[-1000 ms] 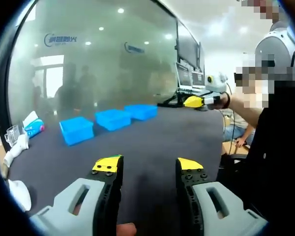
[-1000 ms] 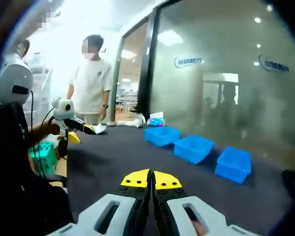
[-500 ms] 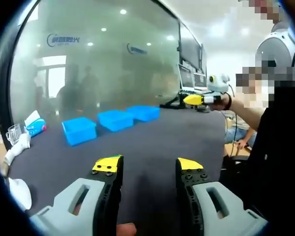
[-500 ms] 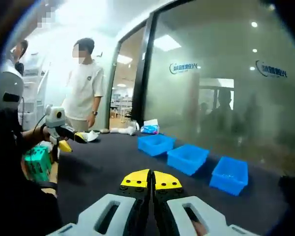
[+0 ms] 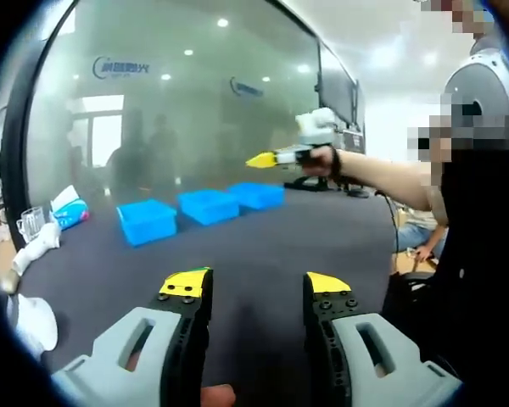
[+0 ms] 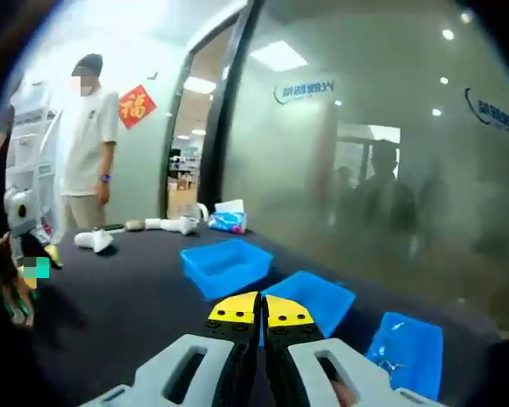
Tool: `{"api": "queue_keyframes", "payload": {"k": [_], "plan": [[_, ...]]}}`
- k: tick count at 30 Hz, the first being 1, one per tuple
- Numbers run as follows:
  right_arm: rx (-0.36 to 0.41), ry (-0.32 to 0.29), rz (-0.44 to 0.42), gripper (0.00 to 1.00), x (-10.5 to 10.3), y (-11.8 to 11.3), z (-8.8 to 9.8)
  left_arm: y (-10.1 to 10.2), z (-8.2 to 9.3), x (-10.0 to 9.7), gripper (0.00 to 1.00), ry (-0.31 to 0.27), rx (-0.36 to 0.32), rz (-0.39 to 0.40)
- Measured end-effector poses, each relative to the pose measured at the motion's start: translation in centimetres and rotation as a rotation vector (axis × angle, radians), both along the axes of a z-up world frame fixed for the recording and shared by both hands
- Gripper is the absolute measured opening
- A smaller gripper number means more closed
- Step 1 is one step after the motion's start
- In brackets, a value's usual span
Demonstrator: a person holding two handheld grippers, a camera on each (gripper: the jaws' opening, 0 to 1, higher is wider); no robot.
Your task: Sort the screws, nuts, and washers into the corresponding bins
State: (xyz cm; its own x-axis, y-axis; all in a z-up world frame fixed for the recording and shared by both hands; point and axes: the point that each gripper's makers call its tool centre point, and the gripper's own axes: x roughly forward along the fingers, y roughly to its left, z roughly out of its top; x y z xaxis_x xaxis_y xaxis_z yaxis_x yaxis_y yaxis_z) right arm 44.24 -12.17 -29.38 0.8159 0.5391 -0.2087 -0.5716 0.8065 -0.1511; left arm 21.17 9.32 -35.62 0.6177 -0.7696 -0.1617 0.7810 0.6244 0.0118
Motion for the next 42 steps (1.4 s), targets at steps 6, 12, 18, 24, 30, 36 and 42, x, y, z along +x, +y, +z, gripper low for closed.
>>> {"api": "queue_keyframes", "payload": {"k": [6, 12, 18, 24, 30, 36, 42], "plan": [[-0.056, 0.031, -0.054, 0.0, 4.4, 0.4, -1.9, 0.5, -0.1, 0.1, 0.41, -0.002, -0.005, 0.016], [-0.122, 0.021, -0.04, 0.02, 5.9, 0.9, -3.7, 0.9, -0.3, 0.1, 0.41, 0.001, -0.009, 0.025], [-0.108, 0.034, -0.04, 0.21, 5.4, 1.1, -4.3, 1.0, -0.4, 0.0, 0.41, 0.002, -0.01, 0.03], [-0.099, 0.025, -0.041, 0.23, 4.1, 0.5, -4.0, 0.9, -0.3, 0.0, 0.41, -0.002, -0.009, 0.03], [-0.024, -0.018, -0.048, 0.26, 0.9, -0.9, -2.3, 1.0, -0.1, 0.3, 0.41, -0.008, -0.016, 0.043], [0.028, -0.065, -0.038, 0.28, -5.0, -2.7, -1.1, 1.0, 0.4, 0.8, 0.41, -0.018, -0.025, 0.06], [0.112, -0.116, -0.061, 0.28, -12.0, -5.2, -0.2, 0.9, 1.2, 1.1, 0.42, -0.033, -0.037, 0.082]]}}
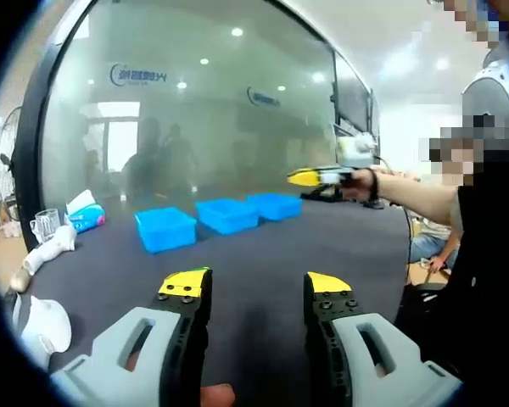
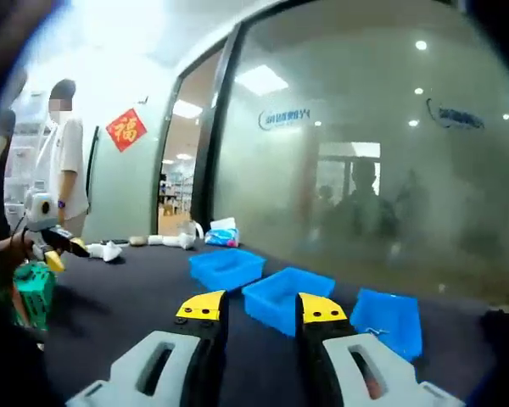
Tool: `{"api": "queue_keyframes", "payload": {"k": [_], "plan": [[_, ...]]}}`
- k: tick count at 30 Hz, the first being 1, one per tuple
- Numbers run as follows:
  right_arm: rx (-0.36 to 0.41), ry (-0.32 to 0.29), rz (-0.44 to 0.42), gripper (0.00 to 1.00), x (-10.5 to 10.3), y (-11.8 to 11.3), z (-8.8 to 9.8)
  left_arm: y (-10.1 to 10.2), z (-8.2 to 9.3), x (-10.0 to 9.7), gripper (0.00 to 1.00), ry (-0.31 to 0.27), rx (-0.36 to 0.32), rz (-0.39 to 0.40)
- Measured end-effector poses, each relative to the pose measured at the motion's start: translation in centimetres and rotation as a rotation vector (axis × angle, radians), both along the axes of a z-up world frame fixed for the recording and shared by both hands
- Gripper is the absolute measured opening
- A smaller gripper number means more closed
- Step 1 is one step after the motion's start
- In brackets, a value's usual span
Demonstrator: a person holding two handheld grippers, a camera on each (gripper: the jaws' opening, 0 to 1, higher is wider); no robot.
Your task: Sort the screws, nuts, and washers into the corresponding bins
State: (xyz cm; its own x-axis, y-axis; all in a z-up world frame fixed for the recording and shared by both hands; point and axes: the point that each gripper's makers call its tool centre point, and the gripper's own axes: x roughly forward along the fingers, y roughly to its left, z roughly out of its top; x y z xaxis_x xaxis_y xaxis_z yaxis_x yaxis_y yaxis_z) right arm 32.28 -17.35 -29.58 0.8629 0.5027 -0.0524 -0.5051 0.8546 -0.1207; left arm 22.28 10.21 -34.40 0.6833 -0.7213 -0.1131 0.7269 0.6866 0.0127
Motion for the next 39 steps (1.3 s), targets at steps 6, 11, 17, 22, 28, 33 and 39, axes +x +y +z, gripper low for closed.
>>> {"api": "queue_keyframes", "payload": {"k": [6, 11, 17, 22, 28, 33, 39], "plan": [[0.034, -0.046, -0.05, 0.3, -5.0, -2.4, 0.0, -0.2, 0.4, 0.1, 0.42, -0.008, 0.004, 0.014], [0.015, -0.062, -0.11, 0.3, -7.9, -4.8, -1.5, -0.1, 0.8, 0.3, 0.42, -0.024, 0.008, 0.031], [0.032, -0.047, -0.135, 0.31, -10.0, -5.5, -2.8, 0.0, 1.1, 0.6, 0.42, -0.037, 0.012, 0.047], [0.055, -0.043, -0.156, 0.32, -10.9, -6.1, -3.1, 0.0, 1.3, 0.7, 0.42, -0.043, 0.012, 0.05], [0.061, -0.056, -0.187, 0.33, -11.1, -6.9, -2.8, 0.1, 1.5, 0.7, 0.42, -0.048, 0.002, 0.063], [0.035, -0.066, -0.24, 0.5, -10.9, -7.9, -3.0, 0.6, 1.2, 0.6, 0.46, -0.057, 0.017, 0.098], [0.027, -0.082, -0.267, 0.59, -11.1, -8.0, -3.0, 1.6, 1.1, 1.0, 0.5, -0.06, 0.001, 0.162]]}}
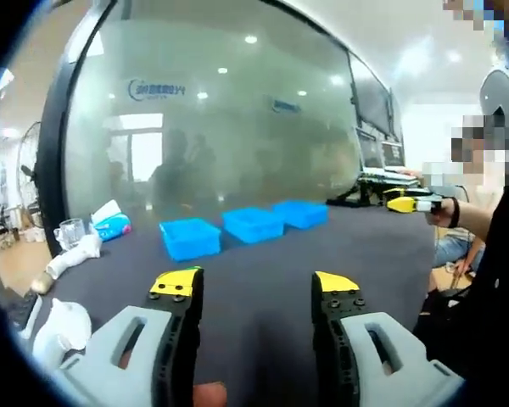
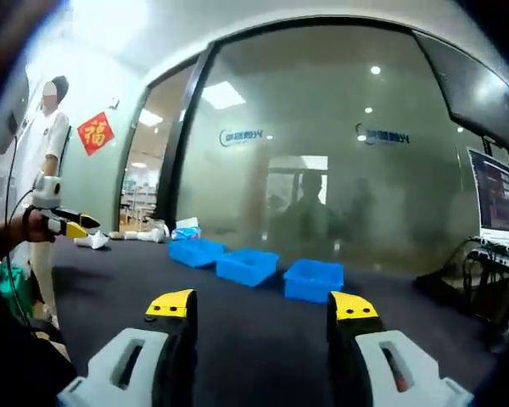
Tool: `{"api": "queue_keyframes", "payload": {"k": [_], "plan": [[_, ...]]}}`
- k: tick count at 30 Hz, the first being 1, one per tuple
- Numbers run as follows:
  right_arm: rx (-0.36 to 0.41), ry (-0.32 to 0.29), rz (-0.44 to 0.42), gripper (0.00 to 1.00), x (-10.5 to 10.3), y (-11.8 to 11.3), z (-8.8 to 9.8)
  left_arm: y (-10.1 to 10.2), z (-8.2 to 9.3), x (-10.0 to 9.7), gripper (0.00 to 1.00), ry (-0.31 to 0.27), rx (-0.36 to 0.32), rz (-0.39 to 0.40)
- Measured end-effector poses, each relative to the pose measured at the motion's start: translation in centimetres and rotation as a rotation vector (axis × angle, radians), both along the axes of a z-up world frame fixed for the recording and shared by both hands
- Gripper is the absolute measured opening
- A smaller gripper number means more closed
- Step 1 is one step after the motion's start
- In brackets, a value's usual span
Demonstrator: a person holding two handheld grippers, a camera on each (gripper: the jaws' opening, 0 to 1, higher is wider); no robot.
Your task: Sort the screws, nuts, and washers into the corresponding bins
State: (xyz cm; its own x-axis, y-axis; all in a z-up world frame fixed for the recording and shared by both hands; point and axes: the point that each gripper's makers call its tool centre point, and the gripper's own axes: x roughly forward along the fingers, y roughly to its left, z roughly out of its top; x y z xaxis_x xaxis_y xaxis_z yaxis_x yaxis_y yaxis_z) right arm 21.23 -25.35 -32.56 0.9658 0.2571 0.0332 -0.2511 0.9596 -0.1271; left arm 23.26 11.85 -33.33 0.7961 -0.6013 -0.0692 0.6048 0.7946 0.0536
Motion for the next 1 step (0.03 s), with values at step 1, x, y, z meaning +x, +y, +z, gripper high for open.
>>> {"api": "queue_keyframes", "payload": {"k": [1], "plan": [[-0.001, 0.004, 0.003, 0.59, -0.05, 0.09, -0.09, 0.2, -0.01, 0.05, 0.5, 0.0, -0.005, 0.008]]}}
